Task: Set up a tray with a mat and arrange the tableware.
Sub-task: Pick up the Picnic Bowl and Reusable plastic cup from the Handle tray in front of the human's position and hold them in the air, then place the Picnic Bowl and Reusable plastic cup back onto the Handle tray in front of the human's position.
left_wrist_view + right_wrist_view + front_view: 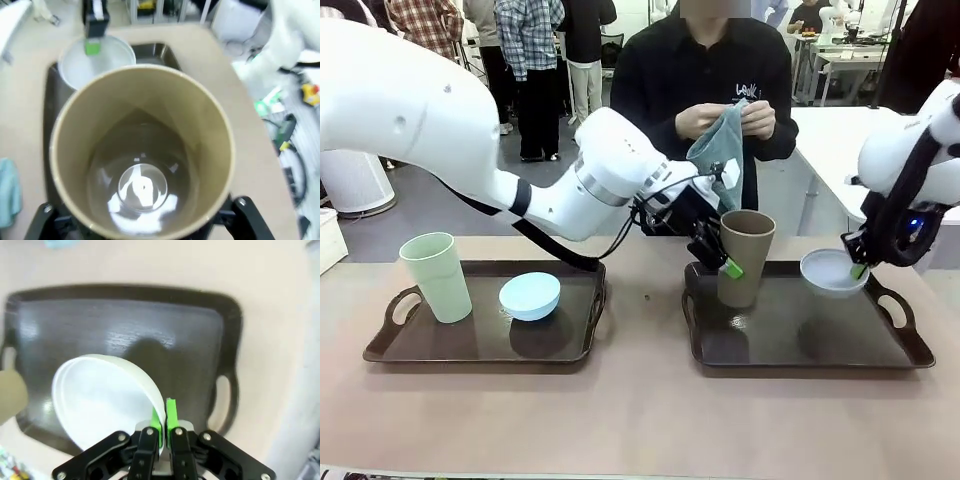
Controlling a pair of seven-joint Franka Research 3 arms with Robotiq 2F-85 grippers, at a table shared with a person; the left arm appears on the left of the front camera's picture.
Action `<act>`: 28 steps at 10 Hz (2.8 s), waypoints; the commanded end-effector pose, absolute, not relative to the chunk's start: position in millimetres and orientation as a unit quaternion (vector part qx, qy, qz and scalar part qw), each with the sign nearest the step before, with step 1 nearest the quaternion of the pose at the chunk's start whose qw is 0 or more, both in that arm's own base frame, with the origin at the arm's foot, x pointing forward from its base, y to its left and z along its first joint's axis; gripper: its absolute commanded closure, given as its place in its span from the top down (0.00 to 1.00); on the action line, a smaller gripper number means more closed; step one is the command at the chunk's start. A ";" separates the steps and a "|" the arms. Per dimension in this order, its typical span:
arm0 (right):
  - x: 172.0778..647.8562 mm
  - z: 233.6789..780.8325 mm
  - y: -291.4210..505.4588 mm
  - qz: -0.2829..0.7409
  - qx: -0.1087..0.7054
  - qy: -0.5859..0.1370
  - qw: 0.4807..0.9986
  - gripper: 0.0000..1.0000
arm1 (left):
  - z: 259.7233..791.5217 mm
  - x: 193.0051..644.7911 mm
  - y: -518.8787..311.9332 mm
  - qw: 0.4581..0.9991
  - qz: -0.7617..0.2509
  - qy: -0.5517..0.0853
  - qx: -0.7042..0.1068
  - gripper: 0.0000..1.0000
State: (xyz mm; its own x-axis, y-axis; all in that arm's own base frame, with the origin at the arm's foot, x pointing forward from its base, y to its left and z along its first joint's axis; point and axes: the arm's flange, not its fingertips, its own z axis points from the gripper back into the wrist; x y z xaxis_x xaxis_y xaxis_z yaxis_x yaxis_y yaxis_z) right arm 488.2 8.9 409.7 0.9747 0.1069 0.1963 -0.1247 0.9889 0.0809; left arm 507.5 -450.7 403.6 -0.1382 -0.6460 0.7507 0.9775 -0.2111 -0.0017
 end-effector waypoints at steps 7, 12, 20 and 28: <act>348.3 540.6 25.4 0.016 -0.002 -0.230 0.973 0.00 | 569.3 417.3 -424.3 0.540 -0.720 -0.339 -0.274 0.00; 356.7 538.8 23.7 0.049 -0.002 -0.218 0.975 0.00 | 569.3 417.3 -424.3 0.540 -0.720 -0.339 -0.274 0.00; 356.7 538.8 23.7 0.049 -0.002 -0.218 0.975 0.00 | 569.3 417.3 -424.3 0.540 -0.720 -0.339 -0.274 0.00; 356.7 538.8 23.7 0.049 -0.002 -0.218 0.975 0.00 | 569.3 417.3 -424.3 0.540 -0.720 -0.339 -0.274 0.00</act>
State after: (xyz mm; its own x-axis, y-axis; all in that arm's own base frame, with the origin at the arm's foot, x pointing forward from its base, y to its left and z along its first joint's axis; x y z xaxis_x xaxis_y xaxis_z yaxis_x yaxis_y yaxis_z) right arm 353.8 23.9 538.1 0.9037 0.0829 0.4201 -0.0832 0.9964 -0.0177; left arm 419.0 -425.4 566.2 -0.2579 -0.5923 0.7634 0.9656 -0.1846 0.1830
